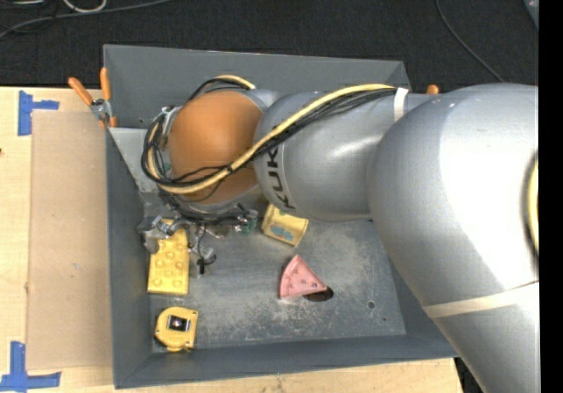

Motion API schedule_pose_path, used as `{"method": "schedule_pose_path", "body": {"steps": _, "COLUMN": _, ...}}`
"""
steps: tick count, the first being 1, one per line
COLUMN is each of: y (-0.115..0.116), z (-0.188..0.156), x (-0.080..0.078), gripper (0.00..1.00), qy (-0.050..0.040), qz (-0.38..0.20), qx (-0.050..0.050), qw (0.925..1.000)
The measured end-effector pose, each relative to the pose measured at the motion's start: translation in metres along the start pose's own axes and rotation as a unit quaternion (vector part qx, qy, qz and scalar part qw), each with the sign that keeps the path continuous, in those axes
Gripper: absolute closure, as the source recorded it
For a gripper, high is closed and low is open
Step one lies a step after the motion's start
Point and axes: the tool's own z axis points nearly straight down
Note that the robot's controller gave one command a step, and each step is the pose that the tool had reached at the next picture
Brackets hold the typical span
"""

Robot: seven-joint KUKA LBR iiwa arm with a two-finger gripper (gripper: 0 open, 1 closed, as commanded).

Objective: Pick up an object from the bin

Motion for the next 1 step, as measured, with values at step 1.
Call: {"method": "schedule_pose_path", "body": {"steps": 1, "y": 0.0011, "z": -0.0656, "x": -0.0006, "gripper": 1.0, "qy": 0.0, "qz": 0.002, "qx": -0.001, "qw": 1.0}}
